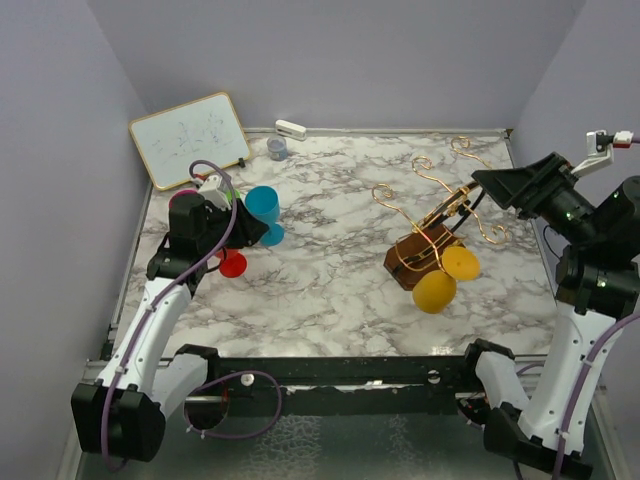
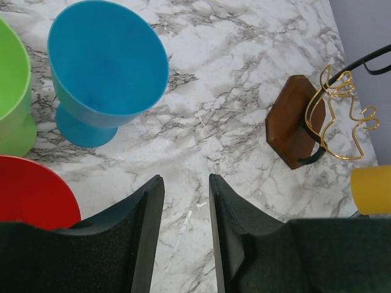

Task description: Take the wine glass off the wine glass rack

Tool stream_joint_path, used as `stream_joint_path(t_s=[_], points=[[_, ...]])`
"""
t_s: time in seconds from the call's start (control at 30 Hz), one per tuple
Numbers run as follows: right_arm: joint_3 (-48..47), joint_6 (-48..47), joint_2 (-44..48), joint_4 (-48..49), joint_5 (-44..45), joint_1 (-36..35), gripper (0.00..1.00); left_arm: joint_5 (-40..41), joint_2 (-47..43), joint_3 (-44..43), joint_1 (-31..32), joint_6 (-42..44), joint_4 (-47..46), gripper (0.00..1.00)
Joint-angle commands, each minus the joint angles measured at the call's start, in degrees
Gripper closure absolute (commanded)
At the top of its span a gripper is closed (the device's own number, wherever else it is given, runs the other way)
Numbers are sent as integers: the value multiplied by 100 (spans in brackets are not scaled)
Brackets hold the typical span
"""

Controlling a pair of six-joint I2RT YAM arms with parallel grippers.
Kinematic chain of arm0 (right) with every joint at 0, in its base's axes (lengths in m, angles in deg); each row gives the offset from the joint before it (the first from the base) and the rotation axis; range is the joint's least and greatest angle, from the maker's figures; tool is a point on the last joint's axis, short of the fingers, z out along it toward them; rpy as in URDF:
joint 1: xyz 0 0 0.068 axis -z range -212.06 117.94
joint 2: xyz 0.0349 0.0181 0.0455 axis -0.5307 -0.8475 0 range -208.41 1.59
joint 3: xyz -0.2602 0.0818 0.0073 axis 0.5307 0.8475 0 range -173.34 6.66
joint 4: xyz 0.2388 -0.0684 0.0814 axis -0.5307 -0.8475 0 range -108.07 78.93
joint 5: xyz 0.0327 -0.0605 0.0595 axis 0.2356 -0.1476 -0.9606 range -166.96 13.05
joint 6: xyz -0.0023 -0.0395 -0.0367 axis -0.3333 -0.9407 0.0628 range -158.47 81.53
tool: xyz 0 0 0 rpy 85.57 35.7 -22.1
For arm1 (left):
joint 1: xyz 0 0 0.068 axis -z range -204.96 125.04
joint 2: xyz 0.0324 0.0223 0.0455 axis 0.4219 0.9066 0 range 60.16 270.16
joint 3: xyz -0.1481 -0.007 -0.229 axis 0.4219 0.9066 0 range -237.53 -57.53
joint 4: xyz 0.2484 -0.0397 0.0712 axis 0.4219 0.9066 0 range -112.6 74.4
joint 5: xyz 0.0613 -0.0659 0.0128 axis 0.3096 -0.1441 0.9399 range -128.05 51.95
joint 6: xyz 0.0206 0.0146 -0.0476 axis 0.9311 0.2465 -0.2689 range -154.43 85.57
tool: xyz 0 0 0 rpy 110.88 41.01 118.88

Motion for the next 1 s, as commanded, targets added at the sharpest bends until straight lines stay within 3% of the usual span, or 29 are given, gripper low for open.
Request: stream_joint_path(t_s=[0.0,0.17,0.37,0.57,0.73,0.8,0.87,0.97], points=[[832,404,609,-7,-789,-29,36,-337,-209,-214,239,47,-221,62],[2168,868,1572,493,-138,-31,38,343,-476,-336,804,300,126,62],[995,89,1217,-552,893,-51,36,494,-402,-342,932,309,158,62],[1107,-123,983,-584,1664,-129,34,520,-351,-335,1180,288,160,62],[-349,-1104,-168,-693,1708,-129,34,512,-389,-308,1257,261,133,61],[-1170,-1640,-880,-980,1359,-130,34,453,-396,-281,1258,232,102,62],[-1905,-1938,-1498,-1463,1555,-121,35,429,-386,-277,1259,230,89,62],[-2278,-2181,-1849,-1610,1624,26,34,565,-374,-310,1258,279,165,62]])
